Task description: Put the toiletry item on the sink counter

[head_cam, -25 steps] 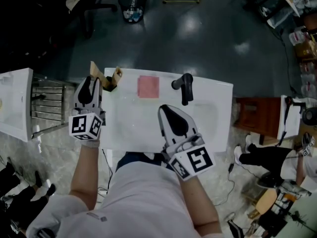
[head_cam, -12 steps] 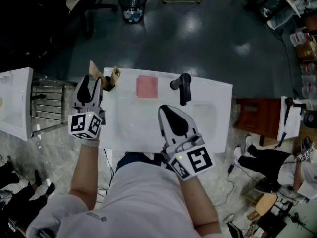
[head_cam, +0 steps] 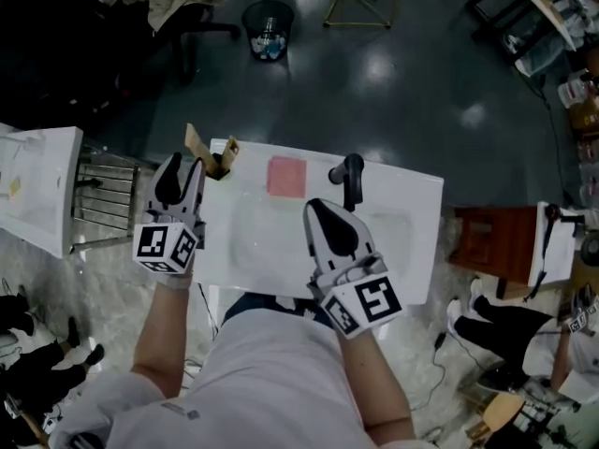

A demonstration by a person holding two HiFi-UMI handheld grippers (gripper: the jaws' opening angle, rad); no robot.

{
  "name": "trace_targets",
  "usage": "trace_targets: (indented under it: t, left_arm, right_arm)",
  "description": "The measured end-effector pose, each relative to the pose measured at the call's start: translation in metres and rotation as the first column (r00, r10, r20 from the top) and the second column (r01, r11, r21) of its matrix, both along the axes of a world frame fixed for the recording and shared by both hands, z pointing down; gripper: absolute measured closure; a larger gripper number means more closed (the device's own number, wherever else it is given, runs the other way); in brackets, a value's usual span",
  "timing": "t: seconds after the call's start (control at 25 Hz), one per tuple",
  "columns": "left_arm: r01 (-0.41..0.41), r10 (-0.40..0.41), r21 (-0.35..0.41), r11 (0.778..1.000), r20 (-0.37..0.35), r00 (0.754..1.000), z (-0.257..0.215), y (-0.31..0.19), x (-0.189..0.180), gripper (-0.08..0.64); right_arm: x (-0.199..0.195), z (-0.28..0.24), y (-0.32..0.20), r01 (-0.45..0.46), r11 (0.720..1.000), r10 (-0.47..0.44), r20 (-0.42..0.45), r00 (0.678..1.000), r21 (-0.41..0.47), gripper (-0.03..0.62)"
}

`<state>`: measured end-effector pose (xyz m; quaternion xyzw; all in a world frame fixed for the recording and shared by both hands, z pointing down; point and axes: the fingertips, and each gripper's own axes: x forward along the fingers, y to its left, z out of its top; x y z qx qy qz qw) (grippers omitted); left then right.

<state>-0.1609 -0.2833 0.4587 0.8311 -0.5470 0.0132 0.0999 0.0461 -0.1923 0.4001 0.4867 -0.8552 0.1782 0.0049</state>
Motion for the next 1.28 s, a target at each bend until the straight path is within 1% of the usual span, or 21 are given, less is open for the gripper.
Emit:
trace_targets:
  t: [0.16,0.32,0.44,0.6,0.84,1.08,1.28]
  left_arm:
    - [-0.008,0.008,0.004,1.000,-0.015,1.000,-0.023,0.016,0.003,0.390]
    - [-0.020,0.020,0.012,1.000,-0.026,0.999,-0.048,0.029,0.010,0.440]
    - [-0.013,0.014,0.016,1.000,-0.039,0.999,-0.063,0.040,0.014,0.488]
    - [-0.035,0.037,0.023,0.999,-0.066,0.997,-0.084,0.057,0.027,0.526]
    - [-0.072,0.074,0.030,0.997,-0.091,0.993,-0.113,0.082,0.047,0.540]
    - [-0.089,0.094,0.062,0.994,-0.082,0.992,-0.133,0.100,0.058,0.543]
    - [-0.098,0.104,0.069,0.993,-0.081,0.991,-0.145,0.113,0.063,0.542]
  right_arm:
    - [0.001,-0.013,-0.003,0.014,1.000,-0.014,0.014,1.000,0.027,0.563]
    - [0.001,-0.028,-0.007,0.041,0.998,-0.043,0.032,0.999,0.056,0.563]
    - [-0.002,-0.037,-0.006,0.069,0.995,-0.072,0.042,0.997,0.070,0.563]
    - [-0.003,-0.049,-0.003,0.098,0.991,-0.102,0.038,0.994,0.096,0.563]
    - [-0.008,-0.070,0.000,0.139,0.983,-0.146,0.053,0.988,0.123,0.563]
    - [-0.014,-0.080,0.006,0.189,0.970,-0.201,0.062,0.978,0.154,0.563]
    - [-0.019,-0.084,0.015,0.227,0.960,-0.241,0.070,0.968,0.162,0.563]
